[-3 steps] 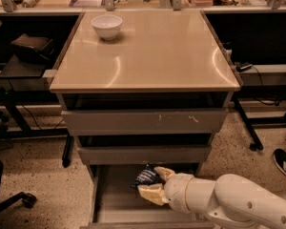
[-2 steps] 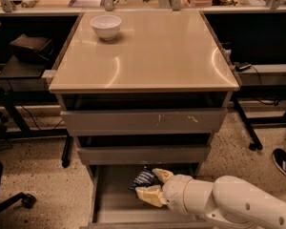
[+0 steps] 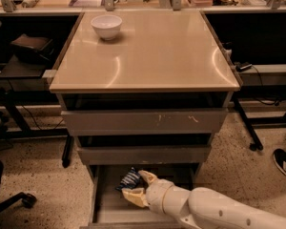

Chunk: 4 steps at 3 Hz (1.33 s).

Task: Place rxbar blueberry into bottom drawer

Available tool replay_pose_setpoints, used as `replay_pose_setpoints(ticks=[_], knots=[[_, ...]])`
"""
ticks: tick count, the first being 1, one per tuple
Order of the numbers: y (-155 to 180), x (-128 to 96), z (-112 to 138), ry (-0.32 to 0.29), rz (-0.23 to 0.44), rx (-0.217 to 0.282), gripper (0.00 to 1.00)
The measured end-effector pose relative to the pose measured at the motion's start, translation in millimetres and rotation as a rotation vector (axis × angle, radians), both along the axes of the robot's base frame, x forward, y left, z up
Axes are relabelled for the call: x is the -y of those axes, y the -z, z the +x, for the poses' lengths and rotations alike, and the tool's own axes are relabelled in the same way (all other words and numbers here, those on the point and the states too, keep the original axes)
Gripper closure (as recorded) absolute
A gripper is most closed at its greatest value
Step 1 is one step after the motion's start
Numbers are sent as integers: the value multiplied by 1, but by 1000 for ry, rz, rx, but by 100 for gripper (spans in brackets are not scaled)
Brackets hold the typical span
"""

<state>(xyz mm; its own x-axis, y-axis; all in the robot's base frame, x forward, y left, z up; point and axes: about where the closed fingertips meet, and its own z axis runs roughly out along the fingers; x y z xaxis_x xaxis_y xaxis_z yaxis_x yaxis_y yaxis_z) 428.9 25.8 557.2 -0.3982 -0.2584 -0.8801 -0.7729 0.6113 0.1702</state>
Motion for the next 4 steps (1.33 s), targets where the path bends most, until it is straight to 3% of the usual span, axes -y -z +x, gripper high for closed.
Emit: replay_pose_setpoints(ticks=[1,2,3,4], knots=[[23,-5,48,108,3,38,100],[34,9,62,188,-25,39,100],[43,2,61,184,-38,35,100],[100,21,84,280,-98,-29,100]])
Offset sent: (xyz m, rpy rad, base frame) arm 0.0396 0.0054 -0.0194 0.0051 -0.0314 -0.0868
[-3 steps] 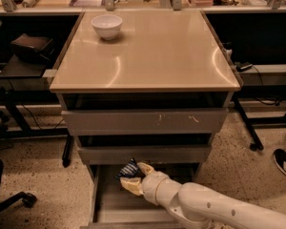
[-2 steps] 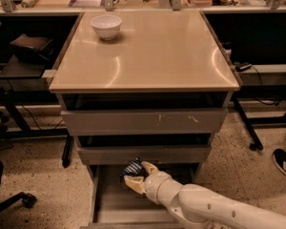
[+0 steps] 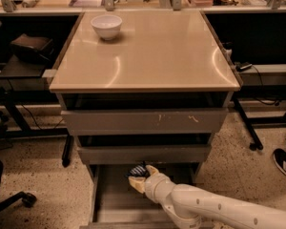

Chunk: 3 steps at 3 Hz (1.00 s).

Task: Place rxbar blueberry into bottom drawer

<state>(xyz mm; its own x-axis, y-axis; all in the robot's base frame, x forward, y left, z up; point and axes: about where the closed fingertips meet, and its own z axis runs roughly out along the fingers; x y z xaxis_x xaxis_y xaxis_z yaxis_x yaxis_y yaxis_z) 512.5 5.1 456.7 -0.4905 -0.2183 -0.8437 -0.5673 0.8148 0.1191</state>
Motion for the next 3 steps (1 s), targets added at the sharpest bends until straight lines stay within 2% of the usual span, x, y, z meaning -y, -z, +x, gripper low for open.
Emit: replay_pose_setpoints(ticks=[1,2,3], knots=[[66,47,19,141,-100,-84,100],[113,114,41,341,-178,-127,100],[112,119,44,359,-191,-122,100]])
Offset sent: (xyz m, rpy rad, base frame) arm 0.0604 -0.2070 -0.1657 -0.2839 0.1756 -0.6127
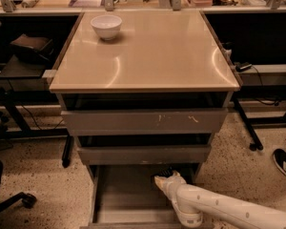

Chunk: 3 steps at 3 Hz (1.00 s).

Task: Place rxbar blueberry into bottom drawer

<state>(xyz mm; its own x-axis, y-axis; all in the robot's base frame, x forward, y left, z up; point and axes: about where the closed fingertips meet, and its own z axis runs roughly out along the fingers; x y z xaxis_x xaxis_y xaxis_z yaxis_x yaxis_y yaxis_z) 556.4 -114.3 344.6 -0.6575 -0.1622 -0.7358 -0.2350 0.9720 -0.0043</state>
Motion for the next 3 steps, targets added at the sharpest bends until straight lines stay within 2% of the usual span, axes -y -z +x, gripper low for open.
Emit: replay_pose_setpoints(ticks=[2,3], knots=[[59,-7,-13,-10,105,-82,100],[90,-9,-28,-30,147,-126,100]])
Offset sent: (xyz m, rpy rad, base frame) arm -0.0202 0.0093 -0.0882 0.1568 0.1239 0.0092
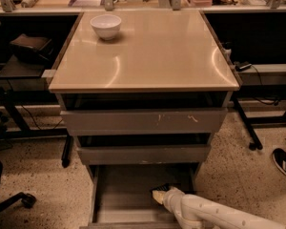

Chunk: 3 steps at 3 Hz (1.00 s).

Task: Place rxbar blueberry into bottom drawer

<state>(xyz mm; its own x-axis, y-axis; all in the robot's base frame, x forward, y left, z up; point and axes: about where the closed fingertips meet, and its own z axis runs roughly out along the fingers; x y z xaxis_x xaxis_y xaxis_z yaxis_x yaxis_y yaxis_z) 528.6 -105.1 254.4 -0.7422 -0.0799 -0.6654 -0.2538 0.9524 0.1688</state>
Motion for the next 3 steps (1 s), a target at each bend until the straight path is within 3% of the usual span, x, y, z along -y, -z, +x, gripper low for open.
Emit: replay_pose_setpoints(ticks=[1,2,3], knots=[[19,1,1,-9,-8,-20,100],[42,16,26,31,-56,-31,100],[42,16,26,31,-56,-31,100]])
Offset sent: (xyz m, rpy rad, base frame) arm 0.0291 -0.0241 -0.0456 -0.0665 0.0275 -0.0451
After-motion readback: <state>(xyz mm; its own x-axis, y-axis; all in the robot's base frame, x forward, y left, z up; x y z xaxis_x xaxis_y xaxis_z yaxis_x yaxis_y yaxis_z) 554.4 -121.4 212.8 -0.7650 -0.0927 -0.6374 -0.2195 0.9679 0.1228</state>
